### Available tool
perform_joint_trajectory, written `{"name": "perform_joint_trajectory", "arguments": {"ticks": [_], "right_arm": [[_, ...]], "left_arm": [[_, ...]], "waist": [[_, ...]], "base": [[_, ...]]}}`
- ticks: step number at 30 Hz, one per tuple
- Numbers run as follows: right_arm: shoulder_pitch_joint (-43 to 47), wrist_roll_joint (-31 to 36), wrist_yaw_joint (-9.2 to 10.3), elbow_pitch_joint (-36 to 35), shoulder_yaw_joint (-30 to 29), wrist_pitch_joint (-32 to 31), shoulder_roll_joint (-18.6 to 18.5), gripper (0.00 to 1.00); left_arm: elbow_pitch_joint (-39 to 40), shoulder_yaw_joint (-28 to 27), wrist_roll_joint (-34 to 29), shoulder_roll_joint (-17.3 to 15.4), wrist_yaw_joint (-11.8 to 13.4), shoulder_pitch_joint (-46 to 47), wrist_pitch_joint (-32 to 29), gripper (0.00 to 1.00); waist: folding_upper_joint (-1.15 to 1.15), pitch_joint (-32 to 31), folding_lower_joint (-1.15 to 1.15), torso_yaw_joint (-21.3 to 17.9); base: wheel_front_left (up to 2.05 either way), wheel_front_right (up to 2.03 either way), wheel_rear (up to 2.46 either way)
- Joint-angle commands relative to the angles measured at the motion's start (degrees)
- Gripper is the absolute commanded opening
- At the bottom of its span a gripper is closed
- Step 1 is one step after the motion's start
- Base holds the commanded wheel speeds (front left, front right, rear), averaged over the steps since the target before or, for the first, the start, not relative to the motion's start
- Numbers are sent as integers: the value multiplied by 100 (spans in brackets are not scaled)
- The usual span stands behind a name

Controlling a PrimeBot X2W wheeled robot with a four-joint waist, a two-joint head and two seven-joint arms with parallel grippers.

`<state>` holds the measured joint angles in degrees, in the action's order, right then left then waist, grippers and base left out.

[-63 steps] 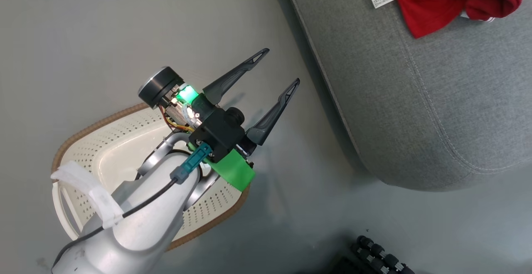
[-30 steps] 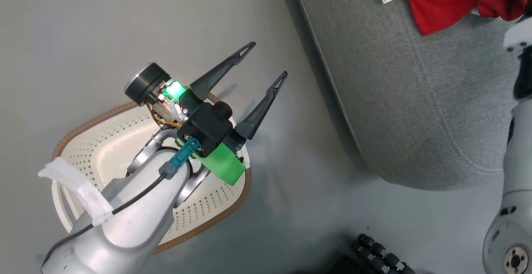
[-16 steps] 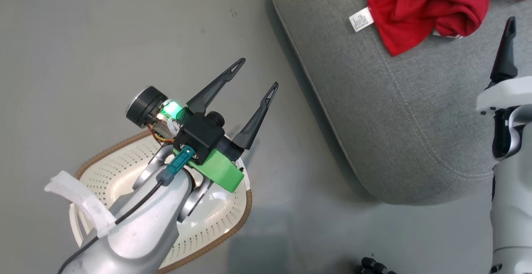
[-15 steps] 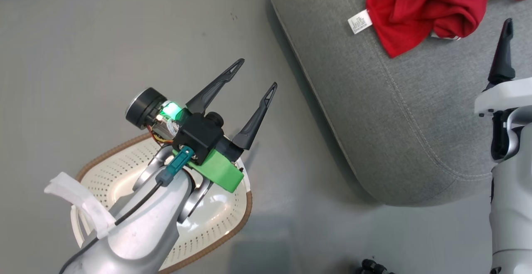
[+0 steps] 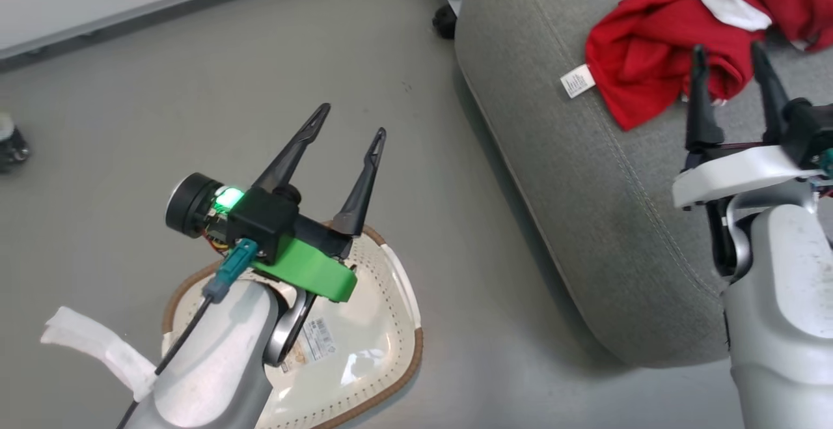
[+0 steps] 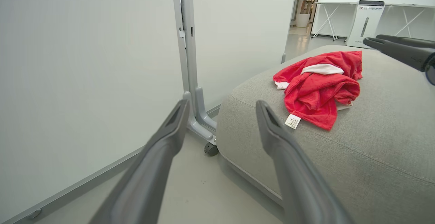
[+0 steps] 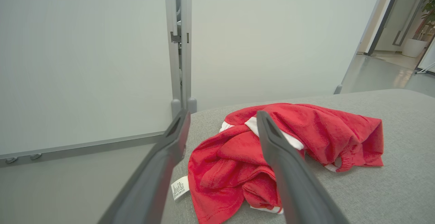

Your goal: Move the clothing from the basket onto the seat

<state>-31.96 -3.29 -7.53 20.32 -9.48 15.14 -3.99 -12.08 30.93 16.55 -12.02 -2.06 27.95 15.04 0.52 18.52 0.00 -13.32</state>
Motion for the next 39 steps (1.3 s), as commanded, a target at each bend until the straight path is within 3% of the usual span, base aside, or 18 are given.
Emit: {"name": "perform_joint_trajectory", "arguments": {"ticks": [1,16,27,39], "right_arm": [[131,-52,7,-44,77,0,7,100],[677,-252,7,-240,998,0,91,100],[1350,-536,7,-366,1350,0,99,100],[2195,-699,7,-726,1326,0,100,100]], "left_arm": [[2,-93,15,27,7,-124,19,100],[68,-1646,-83,248,114,-1068,18,100],[49,-2644,-260,468,12,-1873,13,100],[179,-3077,-518,722,-159,-2475,13,100]], "waist": [[-52,-300,0,329],[-52,-961,0,1202],[-52,-1446,0,1500],[-52,-1754,0,1573]], "base": [[0,0,0],[0,0,0],[0,0,0],[0,0,0]]}}
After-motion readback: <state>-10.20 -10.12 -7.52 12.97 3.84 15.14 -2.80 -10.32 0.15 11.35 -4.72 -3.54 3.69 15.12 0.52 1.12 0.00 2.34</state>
